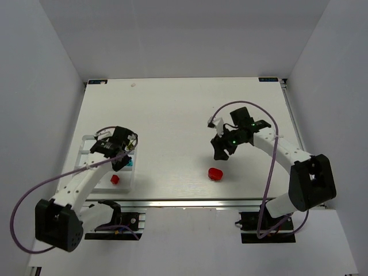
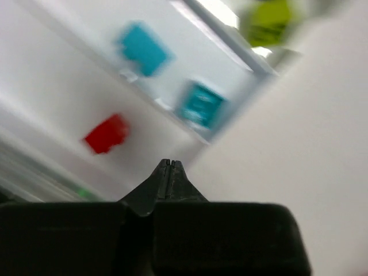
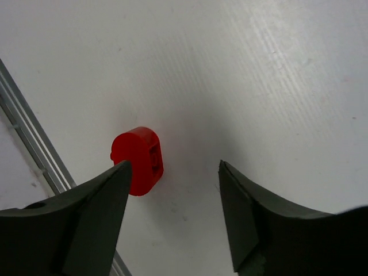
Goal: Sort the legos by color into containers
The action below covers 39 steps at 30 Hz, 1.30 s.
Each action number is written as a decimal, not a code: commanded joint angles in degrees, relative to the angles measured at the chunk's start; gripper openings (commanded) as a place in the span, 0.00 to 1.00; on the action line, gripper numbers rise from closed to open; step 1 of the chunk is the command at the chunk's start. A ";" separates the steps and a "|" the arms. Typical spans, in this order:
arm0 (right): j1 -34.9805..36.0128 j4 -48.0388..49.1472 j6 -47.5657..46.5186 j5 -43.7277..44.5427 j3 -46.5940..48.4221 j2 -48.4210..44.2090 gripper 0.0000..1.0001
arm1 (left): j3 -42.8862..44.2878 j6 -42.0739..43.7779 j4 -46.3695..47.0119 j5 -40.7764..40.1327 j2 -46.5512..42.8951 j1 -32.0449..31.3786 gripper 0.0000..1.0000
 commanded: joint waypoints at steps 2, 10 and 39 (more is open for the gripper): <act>5.63 -3.63 -6.35 5.73 -2.07 1.46 0.75 | -4.22 20.56 21.12 22.19 -10.86 -0.31 0.03; 11.97 -3.38 -10.40 5.36 -7.25 -0.73 0.89 | -8.38 25.33 29.10 40.50 -15.21 -0.92 0.74; 18.66 10.15 -10.92 -6.39 -10.95 -14.35 0.00 | -24.47 -2.96 77.25 65.12 -3.62 -8.21 0.91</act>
